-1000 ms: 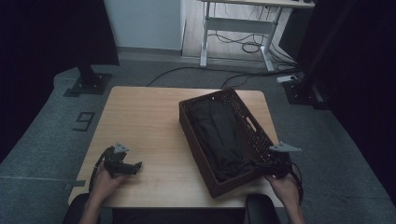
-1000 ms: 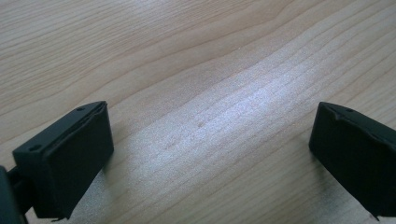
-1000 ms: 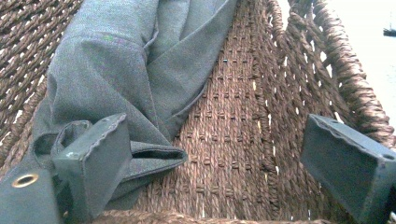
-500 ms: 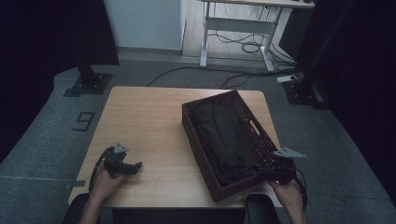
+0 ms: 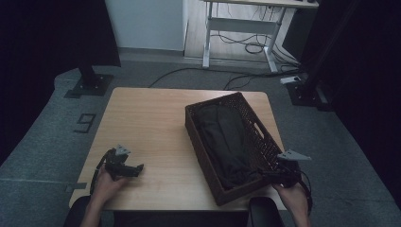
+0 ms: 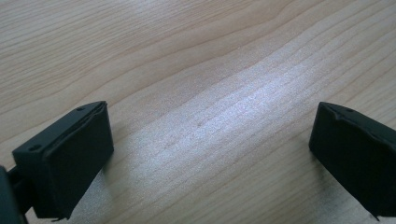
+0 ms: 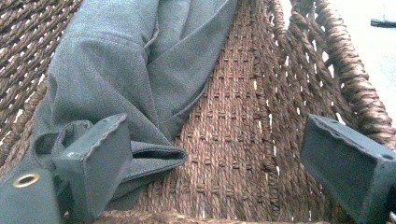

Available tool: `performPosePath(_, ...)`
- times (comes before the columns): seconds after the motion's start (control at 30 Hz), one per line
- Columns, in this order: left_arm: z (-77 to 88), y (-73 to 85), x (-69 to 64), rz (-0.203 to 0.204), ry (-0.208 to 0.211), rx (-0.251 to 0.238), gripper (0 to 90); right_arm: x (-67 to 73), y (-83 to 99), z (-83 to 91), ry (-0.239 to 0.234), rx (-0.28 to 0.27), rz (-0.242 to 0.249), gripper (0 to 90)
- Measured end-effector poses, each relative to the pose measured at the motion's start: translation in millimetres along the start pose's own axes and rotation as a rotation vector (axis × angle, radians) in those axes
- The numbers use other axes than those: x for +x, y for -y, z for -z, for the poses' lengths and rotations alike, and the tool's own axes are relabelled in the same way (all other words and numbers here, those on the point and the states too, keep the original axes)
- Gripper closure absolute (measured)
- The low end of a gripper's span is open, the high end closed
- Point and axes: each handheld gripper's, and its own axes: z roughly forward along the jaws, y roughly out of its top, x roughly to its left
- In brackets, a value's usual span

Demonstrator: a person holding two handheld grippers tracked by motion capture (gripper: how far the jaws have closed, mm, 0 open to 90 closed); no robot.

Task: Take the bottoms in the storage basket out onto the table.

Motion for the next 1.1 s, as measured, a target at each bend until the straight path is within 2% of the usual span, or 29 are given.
performPosePath(0.13, 0.0, 0.0, 0.0, 0.0, 0.0, 0.0, 0.0, 3.1, -4.6, -0.8, -0.002, 0.01, 0.025, 7.9)
performPosePath(0.33, 0.0, 0.0, 0.0, 0.0, 0.0, 0.0, 0.0, 9.1, -17.9, -1.4, -0.01, -0.006, 0.051, 0.2)
performPosePath(0.67, -0.2, 0.1, 0.0, 0.0, 0.0, -0.002, 0.0, 13.3, -44.4, -1.3, -0.036, -0.016, 0.092, 0.0)
performPosePath(0.87, -0.2, 0.1, 0.0, 0.0, 0.0, -0.002, 0.0, 15.7, -55.4, -6.8, -0.069, -0.015, 0.124, 0.0)
performPosePath(1.1, -0.2, 0.1, 0.0, 0.0, 0.0, -0.002, 0.0, 18.6, -68.9, -16.1, -0.101, -0.009, 0.122, 0.0)
